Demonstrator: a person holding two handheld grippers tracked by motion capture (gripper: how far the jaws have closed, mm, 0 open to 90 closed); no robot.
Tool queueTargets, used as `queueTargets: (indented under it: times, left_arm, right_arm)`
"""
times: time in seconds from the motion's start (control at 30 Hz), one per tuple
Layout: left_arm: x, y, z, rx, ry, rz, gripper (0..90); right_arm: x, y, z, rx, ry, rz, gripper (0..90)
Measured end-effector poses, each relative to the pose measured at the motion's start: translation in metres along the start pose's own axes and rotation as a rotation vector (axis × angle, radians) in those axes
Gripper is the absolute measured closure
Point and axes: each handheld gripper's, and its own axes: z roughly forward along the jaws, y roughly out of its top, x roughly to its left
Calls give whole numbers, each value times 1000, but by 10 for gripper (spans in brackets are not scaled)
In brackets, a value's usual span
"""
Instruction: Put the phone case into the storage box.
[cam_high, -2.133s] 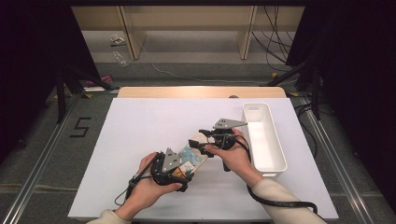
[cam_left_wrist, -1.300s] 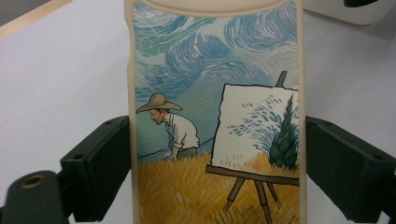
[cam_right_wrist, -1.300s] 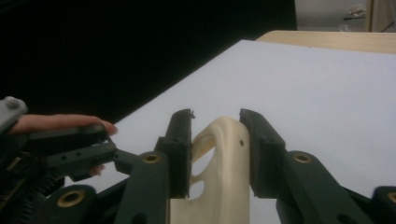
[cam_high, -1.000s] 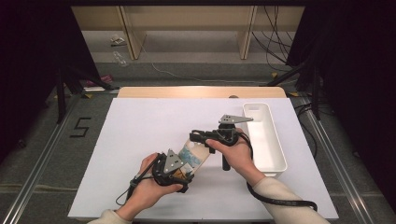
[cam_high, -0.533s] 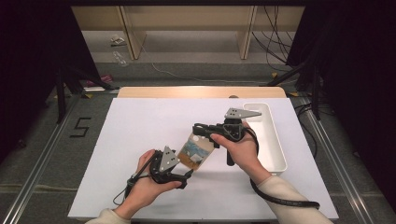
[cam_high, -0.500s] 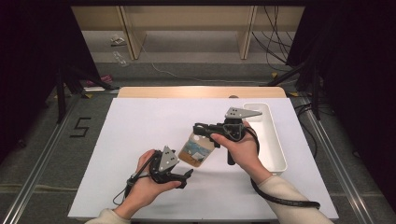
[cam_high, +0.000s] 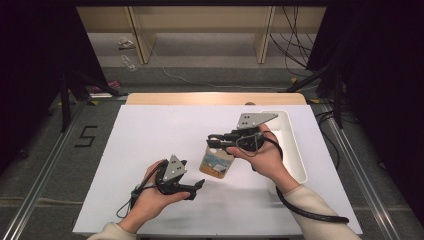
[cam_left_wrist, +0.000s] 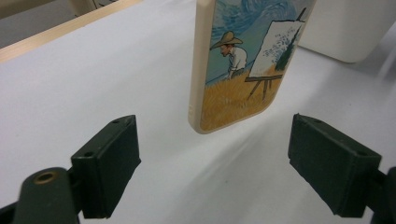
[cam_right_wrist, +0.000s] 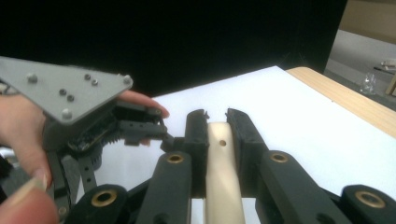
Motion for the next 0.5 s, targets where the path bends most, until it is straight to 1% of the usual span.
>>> queueTargets:
  times: [0.1,0.2,0.23,0.27,0.33,0.5]
  left_arm:
    - [0,0,0,-3,-9,4,172]
    - [-1,0,1,-6,-14,11,180]
    - [0,0,1,-9,-19,15,196]
    - [0,0,2,-20,-25,24,196]
    - [0,1,2,-24,-28,38,215]
    - [-1,3,4,-28,-41,39,223]
  right_arm:
    - [1,1,1,24,0,-27,796]
    - [1,0,1,26,2,-29,796]
    - [2,0,2,30,7,-29,796]
    - [2,0,2,30,7,-29,796]
    - [2,0,2,31,12,-29,796]
    - [3,1,3,35,20,-31,796]
